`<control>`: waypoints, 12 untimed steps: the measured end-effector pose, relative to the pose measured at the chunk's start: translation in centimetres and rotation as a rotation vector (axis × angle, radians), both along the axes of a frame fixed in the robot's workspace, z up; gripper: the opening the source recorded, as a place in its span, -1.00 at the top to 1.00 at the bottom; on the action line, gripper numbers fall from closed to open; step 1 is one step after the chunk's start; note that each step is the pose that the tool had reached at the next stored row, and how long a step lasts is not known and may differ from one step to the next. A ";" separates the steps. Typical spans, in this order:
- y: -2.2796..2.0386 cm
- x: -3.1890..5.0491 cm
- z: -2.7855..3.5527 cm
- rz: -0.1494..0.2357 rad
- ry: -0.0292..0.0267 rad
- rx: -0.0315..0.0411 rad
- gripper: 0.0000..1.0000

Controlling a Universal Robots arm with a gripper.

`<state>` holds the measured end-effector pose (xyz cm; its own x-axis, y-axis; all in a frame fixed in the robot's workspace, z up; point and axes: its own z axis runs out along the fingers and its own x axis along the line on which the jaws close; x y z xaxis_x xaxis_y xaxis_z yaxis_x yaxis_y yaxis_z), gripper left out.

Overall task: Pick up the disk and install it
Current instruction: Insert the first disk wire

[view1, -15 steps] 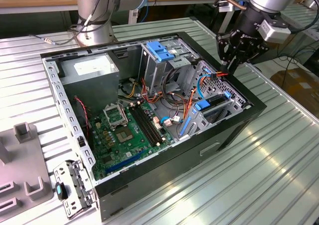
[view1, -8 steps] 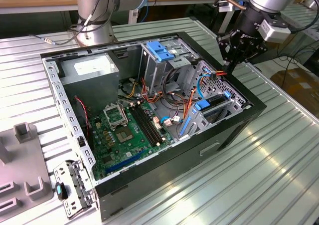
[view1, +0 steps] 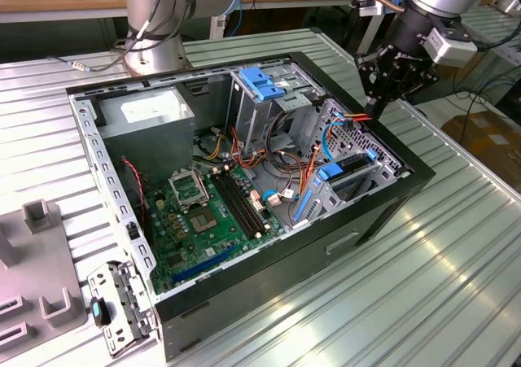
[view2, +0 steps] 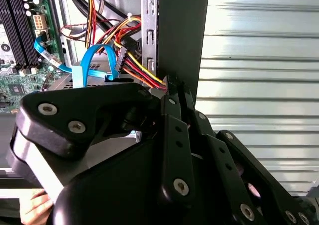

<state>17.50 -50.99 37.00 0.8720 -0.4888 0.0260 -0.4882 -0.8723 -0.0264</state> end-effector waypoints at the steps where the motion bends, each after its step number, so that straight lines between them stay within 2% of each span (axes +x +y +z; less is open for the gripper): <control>1: -0.01 -0.06 0.00 -0.005 0.0000 0.0001 0.65; 5: -0.09 -0.15 0.00 -0.015 0.0000 0.0000 0.65; 6: -0.32 -0.92 -0.01 -0.023 0.0000 0.0002 0.65; 12: -0.32 -0.93 -0.01 -0.118 0.0000 0.0001 0.65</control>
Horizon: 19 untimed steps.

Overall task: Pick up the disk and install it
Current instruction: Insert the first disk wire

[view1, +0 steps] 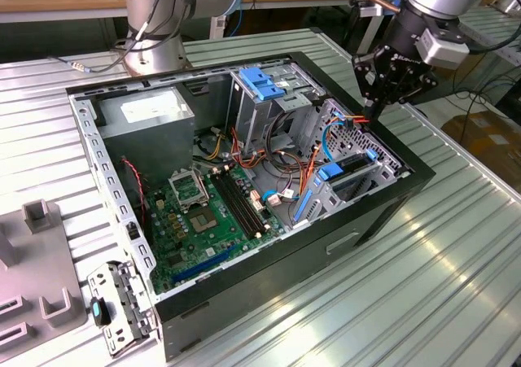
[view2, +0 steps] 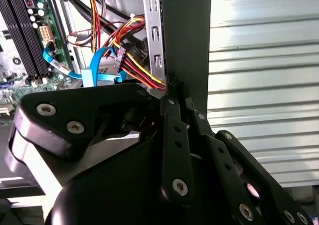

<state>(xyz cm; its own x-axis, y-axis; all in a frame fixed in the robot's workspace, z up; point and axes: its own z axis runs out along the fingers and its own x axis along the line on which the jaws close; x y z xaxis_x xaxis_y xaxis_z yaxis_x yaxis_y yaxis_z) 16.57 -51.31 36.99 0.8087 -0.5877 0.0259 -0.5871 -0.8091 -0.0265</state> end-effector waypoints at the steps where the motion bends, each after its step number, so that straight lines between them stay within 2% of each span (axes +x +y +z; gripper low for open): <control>1: 0.00 0.00 0.00 -0.012 0.0000 -0.0001 0.65; 9: 0.00 0.00 -0.02 -0.110 0.0000 -0.0001 0.65; 11: 0.00 0.00 -0.02 -0.152 0.0000 -0.0001 0.65; 19: -0.01 0.00 -0.05 -0.259 0.0000 0.0000 0.65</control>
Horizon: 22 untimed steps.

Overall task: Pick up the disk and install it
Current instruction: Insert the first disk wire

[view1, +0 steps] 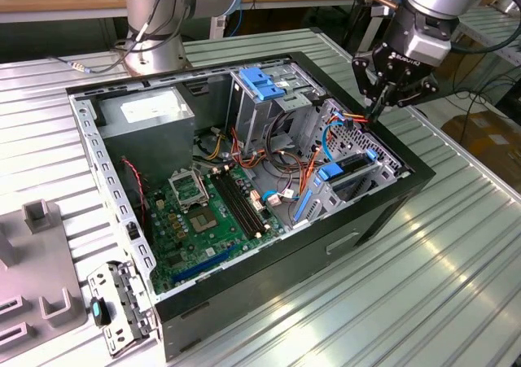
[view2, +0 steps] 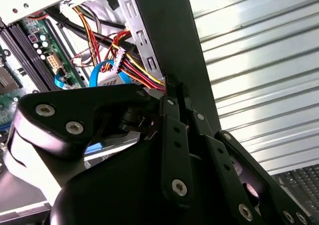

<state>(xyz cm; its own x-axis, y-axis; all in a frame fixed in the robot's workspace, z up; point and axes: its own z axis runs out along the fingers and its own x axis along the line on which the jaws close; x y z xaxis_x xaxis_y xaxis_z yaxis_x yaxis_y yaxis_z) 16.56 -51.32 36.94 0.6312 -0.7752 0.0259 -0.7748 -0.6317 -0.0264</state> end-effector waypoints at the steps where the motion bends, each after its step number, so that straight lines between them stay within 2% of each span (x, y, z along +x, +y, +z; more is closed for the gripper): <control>1: 0.00 0.00 0.00 -0.020 0.0000 -0.0001 0.65; 5: -0.01 0.00 -0.01 -0.072 0.0000 -0.0002 0.65; 13: -0.05 -1.27 -0.02 -0.081 0.0000 0.0001 0.65; 22: -0.04 -1.28 -0.07 -0.223 0.0000 0.0000 0.65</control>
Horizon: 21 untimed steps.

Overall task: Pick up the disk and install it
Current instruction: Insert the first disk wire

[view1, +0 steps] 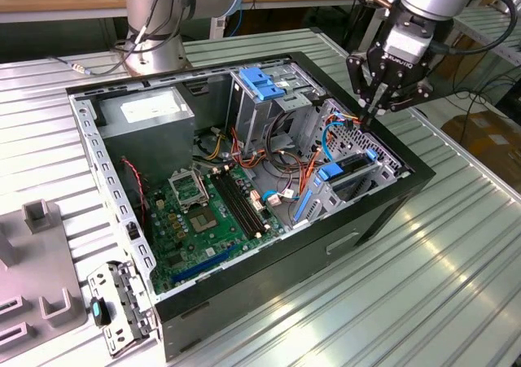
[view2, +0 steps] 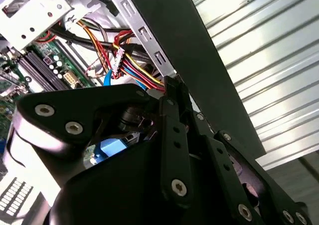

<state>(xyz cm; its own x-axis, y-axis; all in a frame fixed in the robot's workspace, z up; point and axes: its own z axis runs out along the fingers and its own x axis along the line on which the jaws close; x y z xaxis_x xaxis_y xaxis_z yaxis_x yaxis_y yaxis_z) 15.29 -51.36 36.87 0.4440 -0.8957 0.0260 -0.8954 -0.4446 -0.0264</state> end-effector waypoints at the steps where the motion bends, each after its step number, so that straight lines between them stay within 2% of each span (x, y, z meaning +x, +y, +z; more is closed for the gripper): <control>1: 0.00 0.00 -0.01 -0.013 0.0000 -0.0001 0.65; 10: 0.00 0.00 -0.14 -0.162 0.0000 -0.0006 0.65; 13: 0.00 -0.35 -0.15 -0.171 0.0001 -0.0004 0.65; 14: 0.00 -0.87 -0.15 -0.172 -0.0001 -0.0005 0.65; 15: -0.08 -0.88 -0.17 -0.235 -0.0001 -0.0005 0.65; 16: -1.22 -0.90 -0.23 -0.262 0.0000 -0.0005 0.65; 17: -2.26 -1.18 -0.44 -0.266 0.0000 -0.0004 0.65; 21: -2.26 -1.24 -0.67 -0.315 -0.0001 -0.0006 0.65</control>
<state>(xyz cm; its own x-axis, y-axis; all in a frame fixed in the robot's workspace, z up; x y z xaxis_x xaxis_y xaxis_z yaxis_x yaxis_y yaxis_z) 14.05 -53.62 36.20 0.1449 -0.9891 0.0266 -0.9890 -0.1456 -0.0263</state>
